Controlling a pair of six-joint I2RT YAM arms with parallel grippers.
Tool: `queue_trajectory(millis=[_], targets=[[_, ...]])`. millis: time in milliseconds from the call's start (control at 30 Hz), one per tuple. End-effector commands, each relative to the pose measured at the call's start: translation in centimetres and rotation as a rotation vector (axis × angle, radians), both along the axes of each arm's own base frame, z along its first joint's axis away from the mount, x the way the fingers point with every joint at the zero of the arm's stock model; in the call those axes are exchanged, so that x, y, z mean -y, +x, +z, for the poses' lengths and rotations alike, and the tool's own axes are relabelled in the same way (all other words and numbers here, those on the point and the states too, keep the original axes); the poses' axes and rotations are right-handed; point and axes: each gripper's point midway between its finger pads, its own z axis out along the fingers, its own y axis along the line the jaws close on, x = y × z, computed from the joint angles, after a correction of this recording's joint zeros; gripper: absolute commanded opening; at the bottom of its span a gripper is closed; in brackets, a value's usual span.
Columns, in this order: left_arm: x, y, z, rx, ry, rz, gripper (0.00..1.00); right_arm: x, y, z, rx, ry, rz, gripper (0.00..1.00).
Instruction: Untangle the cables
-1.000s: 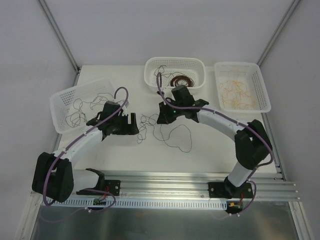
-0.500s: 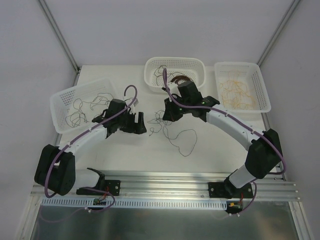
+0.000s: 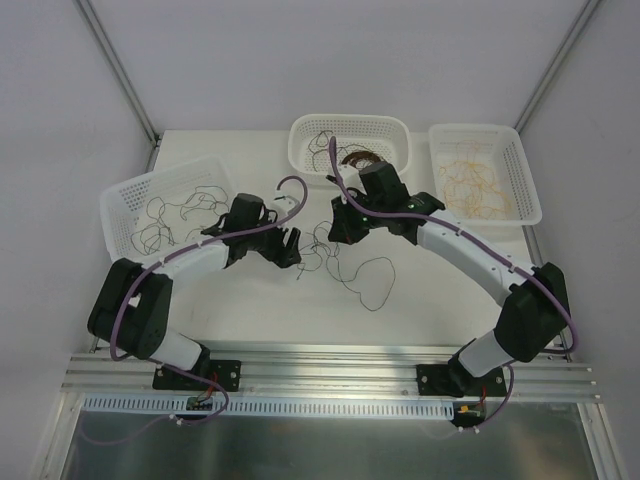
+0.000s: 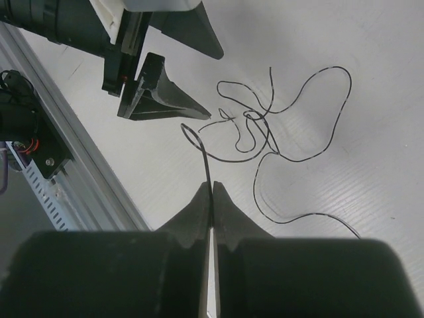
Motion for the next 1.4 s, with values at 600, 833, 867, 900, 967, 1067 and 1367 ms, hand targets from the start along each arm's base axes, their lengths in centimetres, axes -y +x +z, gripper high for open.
queue_trajectory(millis=[600,833,867,900,967,1067,1367], targets=[[2.8,4.0,3.8,0.093,-0.073,0.021,0.00,4.1,0.6,3.8,0.085,0.026,-0.100,0.01],[-2.7,5.9,10.9,0.128,-0.189,0.287,0.00,14.1,2.2,5.9,0.059,0.059,-0.437,0.01],[-3.4,5.5,11.9,0.120,-0.198,0.318,0.00,15.2,2.2,6.2,0.052,0.067,-0.487,0.01],[-4.2,5.6,12.4,0.119,-0.197,0.349,0.00,17.3,2.4,6.8,0.057,0.075,-0.560,0.01],[-6.1,5.8,14.0,0.128,-0.191,0.426,0.00,19.3,2.5,7.3,0.040,0.104,-0.657,0.01],[-8.3,6.1,16.8,0.158,-0.200,0.508,0.00,22.3,2.7,8.2,0.014,0.186,-0.790,0.01],[-16.8,5.4,27.6,0.342,-0.138,0.780,0.00,25.6,2.5,8.1,0.000,0.219,-0.918,0.01]])
